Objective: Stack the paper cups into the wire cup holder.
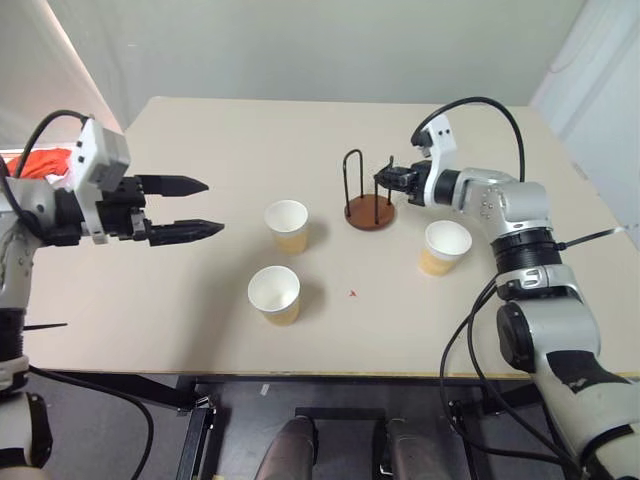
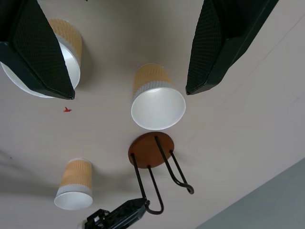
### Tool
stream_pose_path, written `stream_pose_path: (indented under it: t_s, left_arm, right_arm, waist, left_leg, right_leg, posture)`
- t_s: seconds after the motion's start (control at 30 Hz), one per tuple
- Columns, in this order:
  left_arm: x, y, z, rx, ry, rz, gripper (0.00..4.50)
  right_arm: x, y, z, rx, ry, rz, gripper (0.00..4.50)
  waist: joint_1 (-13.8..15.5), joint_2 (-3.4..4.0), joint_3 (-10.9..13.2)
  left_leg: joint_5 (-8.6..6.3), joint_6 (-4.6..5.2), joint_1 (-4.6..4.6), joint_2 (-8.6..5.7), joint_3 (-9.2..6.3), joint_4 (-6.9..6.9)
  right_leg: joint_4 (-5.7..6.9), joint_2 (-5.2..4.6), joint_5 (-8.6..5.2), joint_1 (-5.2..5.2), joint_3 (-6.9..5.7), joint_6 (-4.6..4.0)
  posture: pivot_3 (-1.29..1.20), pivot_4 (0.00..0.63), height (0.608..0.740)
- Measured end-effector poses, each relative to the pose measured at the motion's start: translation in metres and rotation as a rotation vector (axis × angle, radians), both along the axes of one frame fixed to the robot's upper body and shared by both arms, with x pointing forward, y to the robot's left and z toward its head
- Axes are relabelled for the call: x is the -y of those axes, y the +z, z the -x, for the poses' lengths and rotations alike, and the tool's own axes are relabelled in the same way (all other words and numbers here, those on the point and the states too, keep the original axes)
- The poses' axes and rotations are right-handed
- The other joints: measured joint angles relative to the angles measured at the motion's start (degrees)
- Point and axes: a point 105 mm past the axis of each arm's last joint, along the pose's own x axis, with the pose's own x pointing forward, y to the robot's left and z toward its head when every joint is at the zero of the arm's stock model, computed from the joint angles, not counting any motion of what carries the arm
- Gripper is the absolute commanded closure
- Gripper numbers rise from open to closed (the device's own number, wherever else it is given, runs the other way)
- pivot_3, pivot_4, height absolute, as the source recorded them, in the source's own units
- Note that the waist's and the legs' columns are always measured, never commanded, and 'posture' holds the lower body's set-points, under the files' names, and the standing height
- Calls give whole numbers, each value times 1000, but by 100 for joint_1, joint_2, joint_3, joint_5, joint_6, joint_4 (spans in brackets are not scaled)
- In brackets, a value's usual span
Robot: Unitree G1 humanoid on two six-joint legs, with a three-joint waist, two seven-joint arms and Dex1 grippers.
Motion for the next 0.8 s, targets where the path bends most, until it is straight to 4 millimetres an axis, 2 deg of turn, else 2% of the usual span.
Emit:
stream_pose_path:
  t_s: [0.03, 0.07, 0.57, 0.73, 0.8]
  left_arm:
    - [0, 0, 0, 0, 0, 0, 397]
    - [0, 0, 0, 0, 0, 0, 397]
    - [2, 4, -1, 13, -6, -2, 397]
    - [3, 6, -1, 17, -15, -3, 397]
    - [5, 5, 2, 2, -37, 5, 397]
  right_arm:
    - [0, 0, 0, -1, 1, 3, 4437]
    - [0, -1, 0, -2, 4, 10, 4480]
    - [0, -9, 12, -22, 36, 35, 4480]
    - [0, -9, 36, -79, 130, -4, 4480]
    - [3, -11, 52, -101, 184, -11, 4480]
  waist:
    - [0, 0, 0]
    - [-1, 0, 0]
    - [-4, -1, 0]
    - [-4, -1, 0]
    - [2, -3, -1]
  left_leg:
    - [0, -1, 0, 0, 0, 0]
    - [1, -2, 1, 0, 0, 0]
    - [5, -8, 6, 1, -1, 0]
    - [10, -8, -1, 1, 0, 0]
    - [49, -49, -7, 1, 1, 1]
  right_leg:
    - [1, 0, 0, 0, 0, 0]
    - [2, 0, 0, 0, 0, 0]
    - [13, 0, 0, 0, 0, -1]
    - [6, 1, -1, -1, -3, -1]
    - [1, 1, 1, 0, -4, 3]
  posture:
    - [0, 150, 740]
    - [0, 150, 740]
    - [0, 150, 740]
    - [0, 150, 740]
    - [0, 150, 740]
